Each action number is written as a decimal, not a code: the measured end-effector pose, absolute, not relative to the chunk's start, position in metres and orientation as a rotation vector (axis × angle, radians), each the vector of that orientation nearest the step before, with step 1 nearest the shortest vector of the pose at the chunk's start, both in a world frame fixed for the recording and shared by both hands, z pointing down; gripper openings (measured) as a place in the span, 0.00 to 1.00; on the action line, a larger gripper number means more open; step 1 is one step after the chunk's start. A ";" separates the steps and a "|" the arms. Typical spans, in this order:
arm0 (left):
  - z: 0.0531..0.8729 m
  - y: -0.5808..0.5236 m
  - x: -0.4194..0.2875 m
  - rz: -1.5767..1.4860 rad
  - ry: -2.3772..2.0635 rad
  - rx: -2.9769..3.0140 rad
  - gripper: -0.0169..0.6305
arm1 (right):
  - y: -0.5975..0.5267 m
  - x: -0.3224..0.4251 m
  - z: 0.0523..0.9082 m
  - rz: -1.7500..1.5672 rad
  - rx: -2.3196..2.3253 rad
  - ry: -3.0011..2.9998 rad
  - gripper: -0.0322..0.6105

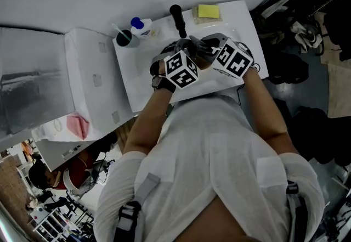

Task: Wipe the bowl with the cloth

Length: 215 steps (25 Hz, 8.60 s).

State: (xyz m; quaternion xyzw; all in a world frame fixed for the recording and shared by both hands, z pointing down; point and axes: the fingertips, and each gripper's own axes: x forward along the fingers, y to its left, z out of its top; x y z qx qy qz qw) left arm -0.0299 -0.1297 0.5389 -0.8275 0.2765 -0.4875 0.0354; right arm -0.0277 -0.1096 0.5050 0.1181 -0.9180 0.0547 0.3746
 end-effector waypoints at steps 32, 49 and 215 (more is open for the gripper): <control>0.536 -0.128 -0.044 -1.502 0.886 -2.644 0.05 | -0.110 -0.024 0.514 0.218 0.107 -2.235 0.25; 0.549 -0.124 -0.052 -1.693 1.095 -2.913 0.05 | -0.123 -0.040 0.540 0.046 0.233 -2.133 0.14; 0.556 -0.138 -0.045 -1.382 1.466 -3.090 0.07 | -0.138 -0.012 0.544 0.393 0.530 -2.204 0.13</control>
